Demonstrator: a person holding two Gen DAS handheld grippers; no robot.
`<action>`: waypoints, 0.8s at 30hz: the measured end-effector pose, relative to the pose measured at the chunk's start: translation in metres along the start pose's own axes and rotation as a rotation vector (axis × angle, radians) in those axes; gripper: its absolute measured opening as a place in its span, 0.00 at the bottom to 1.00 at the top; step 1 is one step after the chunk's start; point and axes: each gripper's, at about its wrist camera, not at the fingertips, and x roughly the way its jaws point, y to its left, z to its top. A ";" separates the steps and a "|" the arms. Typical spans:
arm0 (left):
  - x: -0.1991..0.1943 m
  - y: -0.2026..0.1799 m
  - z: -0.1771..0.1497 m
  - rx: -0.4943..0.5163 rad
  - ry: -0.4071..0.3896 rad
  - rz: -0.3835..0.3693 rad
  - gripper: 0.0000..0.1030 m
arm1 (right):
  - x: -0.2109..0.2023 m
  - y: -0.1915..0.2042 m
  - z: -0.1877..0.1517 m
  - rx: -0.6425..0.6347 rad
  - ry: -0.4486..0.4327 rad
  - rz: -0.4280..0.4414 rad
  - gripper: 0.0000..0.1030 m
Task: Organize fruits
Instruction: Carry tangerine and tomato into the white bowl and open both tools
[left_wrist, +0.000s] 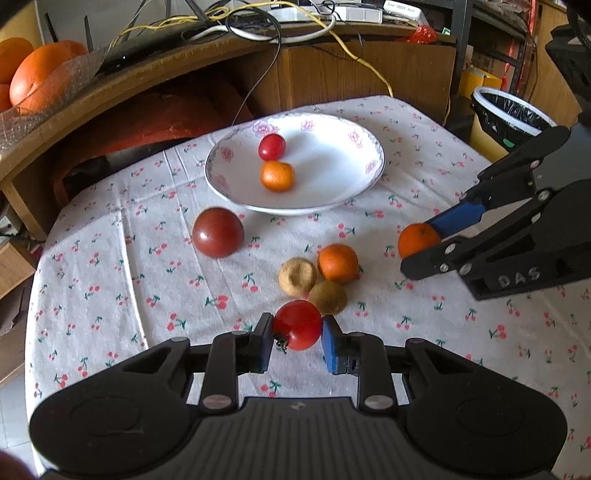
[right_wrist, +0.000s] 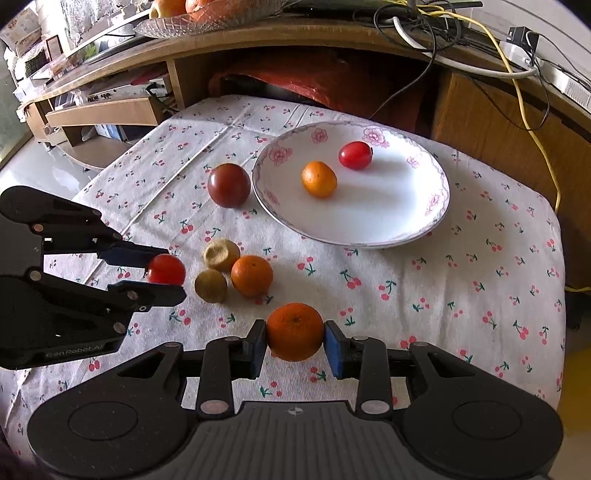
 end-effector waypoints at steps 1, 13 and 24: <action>0.000 0.000 0.002 0.000 -0.002 0.001 0.35 | 0.000 0.000 0.001 0.002 -0.003 -0.001 0.28; 0.000 -0.007 0.036 -0.004 -0.061 0.014 0.35 | -0.006 -0.008 0.018 0.032 -0.068 -0.019 0.28; 0.011 -0.007 0.065 -0.026 -0.083 0.041 0.34 | -0.005 -0.025 0.035 0.090 -0.115 -0.058 0.28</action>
